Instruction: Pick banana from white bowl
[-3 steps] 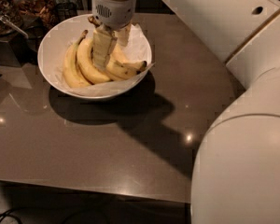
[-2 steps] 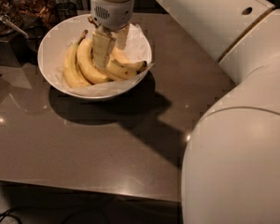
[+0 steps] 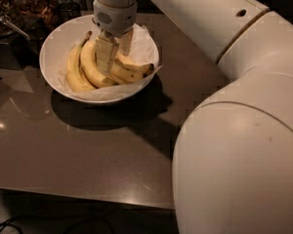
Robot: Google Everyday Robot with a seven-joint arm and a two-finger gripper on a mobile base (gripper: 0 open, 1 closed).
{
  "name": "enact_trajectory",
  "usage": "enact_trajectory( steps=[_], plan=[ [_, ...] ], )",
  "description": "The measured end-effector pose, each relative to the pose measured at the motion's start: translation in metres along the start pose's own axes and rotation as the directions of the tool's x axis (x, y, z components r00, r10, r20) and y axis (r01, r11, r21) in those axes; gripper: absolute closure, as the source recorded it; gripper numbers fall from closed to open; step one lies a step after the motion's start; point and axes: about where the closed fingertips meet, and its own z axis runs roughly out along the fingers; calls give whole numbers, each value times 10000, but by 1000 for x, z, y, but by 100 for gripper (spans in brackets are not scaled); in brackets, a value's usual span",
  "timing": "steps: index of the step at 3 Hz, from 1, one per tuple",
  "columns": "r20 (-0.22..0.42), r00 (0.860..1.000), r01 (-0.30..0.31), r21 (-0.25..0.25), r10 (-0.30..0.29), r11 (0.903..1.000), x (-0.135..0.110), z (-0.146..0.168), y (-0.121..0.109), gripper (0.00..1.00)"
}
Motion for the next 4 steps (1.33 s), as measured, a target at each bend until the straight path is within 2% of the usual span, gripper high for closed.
enact_trajectory(
  steps=[1, 2, 3, 4],
  plan=[
    [-210, 9997, -90, -104, 88, 9999, -1, 13, -4, 42],
    [-331, 9992, -224, -112, 220, 9997, 1, 21, -8, 60],
    [-232, 9993, -273, 230, 279, 9994, 7, 17, -8, 84],
    [-182, 9995, -262, 257, 266, 9993, 5, 17, -8, 100]
  ],
)
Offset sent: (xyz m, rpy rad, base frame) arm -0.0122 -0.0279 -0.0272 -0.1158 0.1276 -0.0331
